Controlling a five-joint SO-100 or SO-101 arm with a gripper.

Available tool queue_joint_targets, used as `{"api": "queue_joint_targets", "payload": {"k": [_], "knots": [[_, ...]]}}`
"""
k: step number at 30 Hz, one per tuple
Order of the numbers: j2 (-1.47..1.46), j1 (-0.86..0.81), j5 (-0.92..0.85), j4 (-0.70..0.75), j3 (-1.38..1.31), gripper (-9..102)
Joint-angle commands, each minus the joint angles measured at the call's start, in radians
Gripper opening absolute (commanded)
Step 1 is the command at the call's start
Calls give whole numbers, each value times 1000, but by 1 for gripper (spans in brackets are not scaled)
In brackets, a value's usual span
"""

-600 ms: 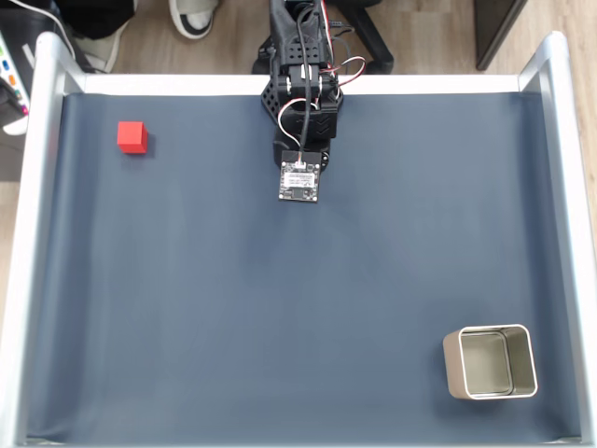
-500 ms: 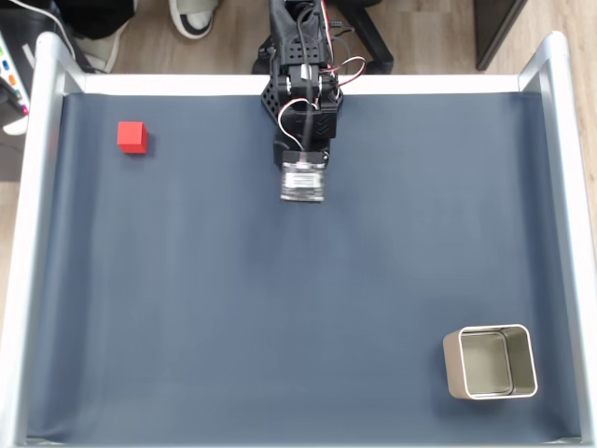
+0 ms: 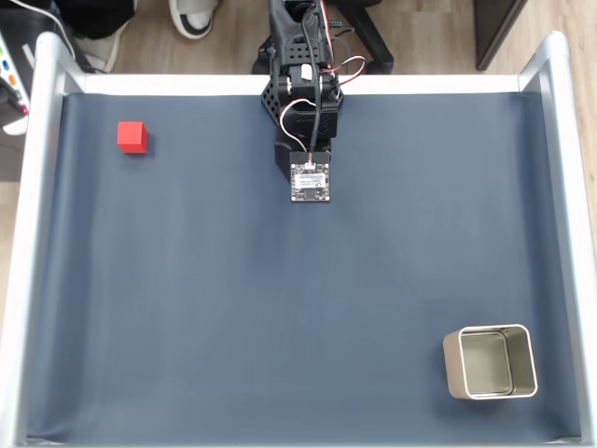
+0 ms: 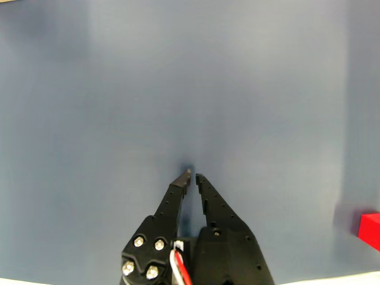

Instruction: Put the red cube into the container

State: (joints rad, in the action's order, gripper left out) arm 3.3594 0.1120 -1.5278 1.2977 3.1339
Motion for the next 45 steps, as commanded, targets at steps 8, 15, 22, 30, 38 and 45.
{"api": "queue_joint_targets", "payload": {"k": [8,15,22,30,38,45], "knots": [[-78,-63,9,-336,-5,0],[-265,-109,9,-532,-104,0],[-661,-264,26,-448,-525,0],[-841,-462,-8,-336,-729,1],[-1081,-764,43,-127,-1025,1],[-1224,-1011,34,-83,-1233,4]]}}
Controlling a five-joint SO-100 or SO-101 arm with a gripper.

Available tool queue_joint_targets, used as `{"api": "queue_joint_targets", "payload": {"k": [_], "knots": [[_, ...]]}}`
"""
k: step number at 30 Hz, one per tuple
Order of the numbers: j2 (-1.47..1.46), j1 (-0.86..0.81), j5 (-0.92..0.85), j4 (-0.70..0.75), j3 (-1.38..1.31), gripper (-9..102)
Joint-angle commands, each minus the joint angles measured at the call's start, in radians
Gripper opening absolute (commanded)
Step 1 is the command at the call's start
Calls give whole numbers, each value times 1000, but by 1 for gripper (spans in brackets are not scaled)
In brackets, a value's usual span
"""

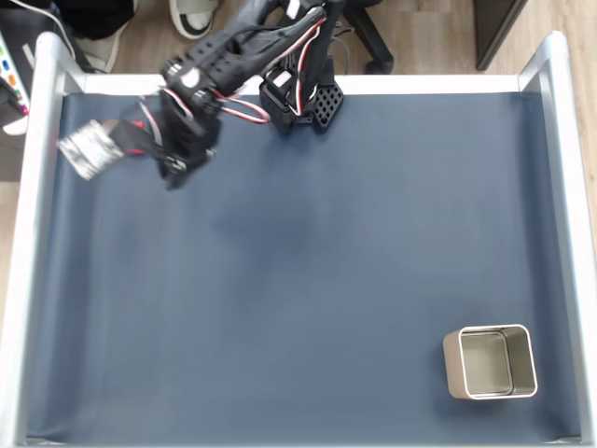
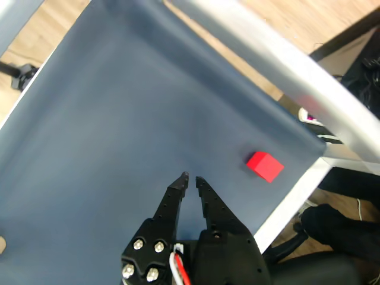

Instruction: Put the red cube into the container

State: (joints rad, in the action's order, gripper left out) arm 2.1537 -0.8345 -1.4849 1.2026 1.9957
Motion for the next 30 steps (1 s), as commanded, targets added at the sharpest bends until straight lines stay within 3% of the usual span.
{"api": "queue_joint_targets", "payload": {"k": [1,13,21,30], "knots": [[-35,-97,-20,15,-118,4],[-155,-469,-210,2,-167,18],[-195,-549,-230,-229,-38,30],[-238,-563,-196,-419,107,32]]}}
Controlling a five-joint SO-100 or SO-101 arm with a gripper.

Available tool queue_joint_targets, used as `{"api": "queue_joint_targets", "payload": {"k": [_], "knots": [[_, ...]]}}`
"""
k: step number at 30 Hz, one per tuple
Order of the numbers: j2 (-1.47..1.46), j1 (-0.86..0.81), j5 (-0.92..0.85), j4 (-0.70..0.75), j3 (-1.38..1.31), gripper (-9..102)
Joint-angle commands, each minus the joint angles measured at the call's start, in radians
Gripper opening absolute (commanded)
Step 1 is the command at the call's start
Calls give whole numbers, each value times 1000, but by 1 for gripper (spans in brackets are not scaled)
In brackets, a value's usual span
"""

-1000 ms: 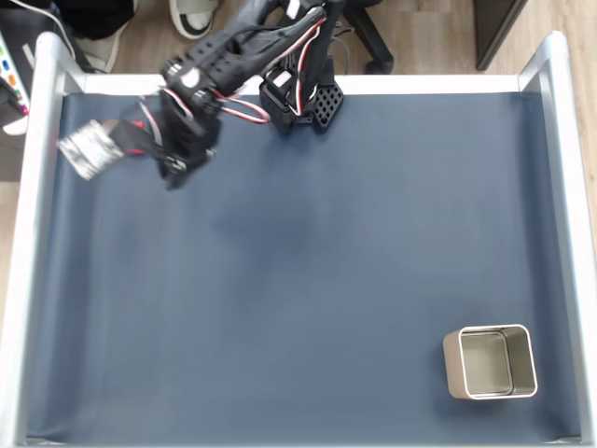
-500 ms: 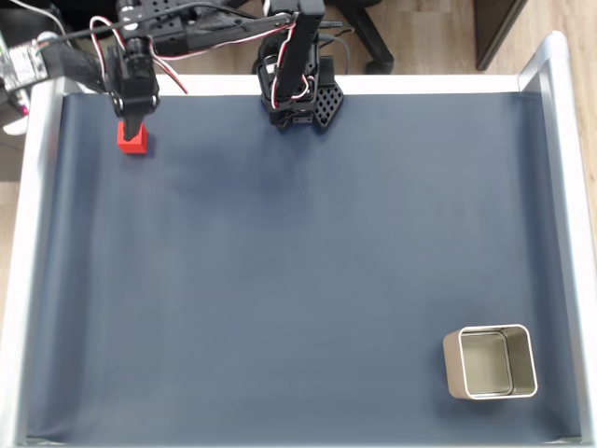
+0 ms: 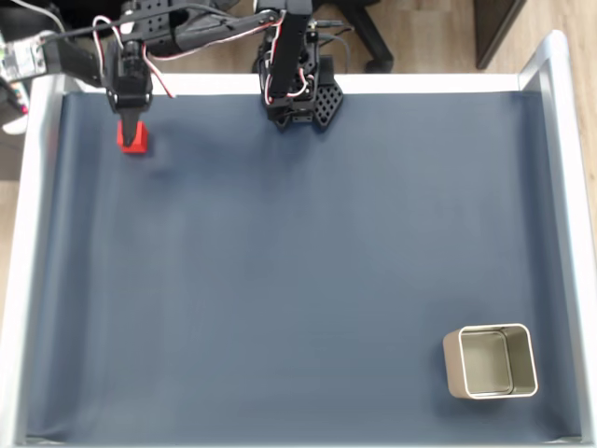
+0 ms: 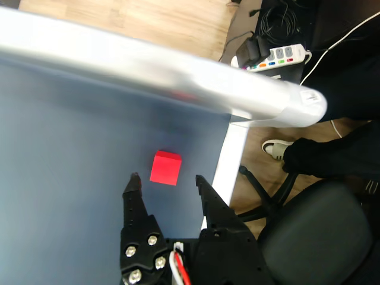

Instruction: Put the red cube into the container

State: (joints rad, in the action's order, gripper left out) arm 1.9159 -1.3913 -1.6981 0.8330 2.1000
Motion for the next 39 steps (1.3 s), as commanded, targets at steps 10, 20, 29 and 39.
{"api": "queue_joint_targets", "payload": {"k": [10,20,29,39], "knots": [[-67,12,64,-183,64,32],[-120,15,64,-256,92,31],[-129,20,69,-308,118,31],[-123,25,69,-336,147,23]]}}
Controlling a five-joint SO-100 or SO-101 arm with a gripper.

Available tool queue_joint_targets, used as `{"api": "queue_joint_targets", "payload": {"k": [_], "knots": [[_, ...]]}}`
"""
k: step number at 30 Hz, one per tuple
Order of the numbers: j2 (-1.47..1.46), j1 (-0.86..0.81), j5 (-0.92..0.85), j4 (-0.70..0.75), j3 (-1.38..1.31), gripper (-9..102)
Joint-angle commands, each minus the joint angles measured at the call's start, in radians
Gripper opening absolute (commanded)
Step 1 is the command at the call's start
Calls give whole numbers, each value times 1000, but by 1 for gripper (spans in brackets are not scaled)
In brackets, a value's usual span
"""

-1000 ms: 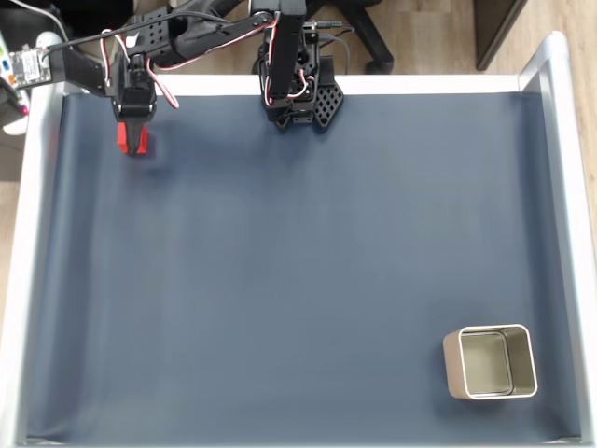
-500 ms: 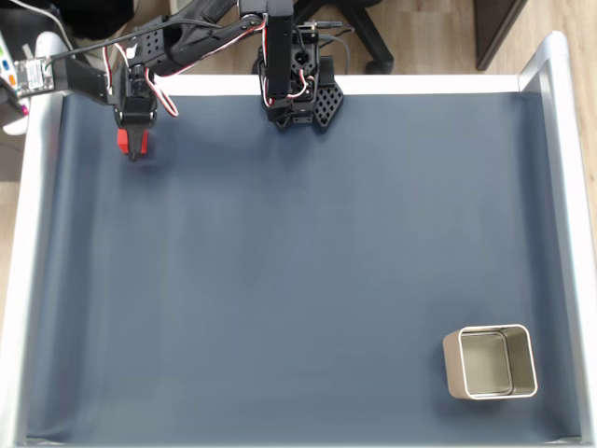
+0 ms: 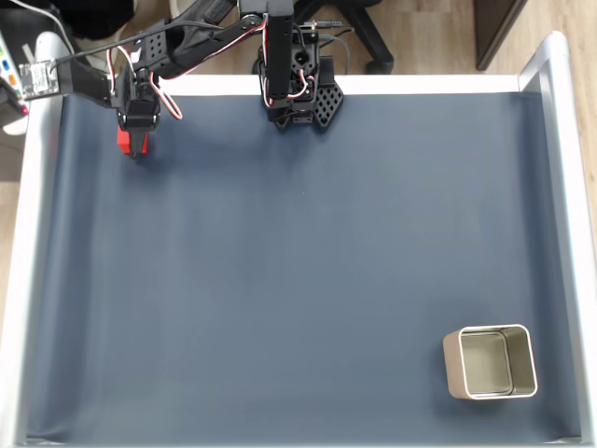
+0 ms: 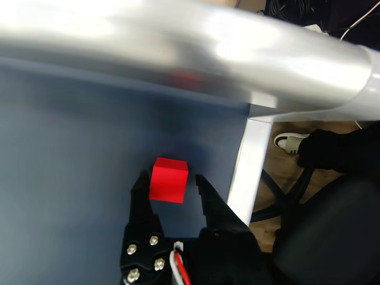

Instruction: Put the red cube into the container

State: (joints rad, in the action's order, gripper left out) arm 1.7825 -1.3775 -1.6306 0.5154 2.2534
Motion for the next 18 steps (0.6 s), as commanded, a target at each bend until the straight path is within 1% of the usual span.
{"api": "queue_joint_targets", "payload": {"k": [1,5,10,13,18], "knots": [[11,11,3,-18,-6,22],[12,14,11,-18,-5,18],[15,17,9,-18,-3,9],[20,20,9,-18,-2,5],[23,21,6,-18,2,3]]}}
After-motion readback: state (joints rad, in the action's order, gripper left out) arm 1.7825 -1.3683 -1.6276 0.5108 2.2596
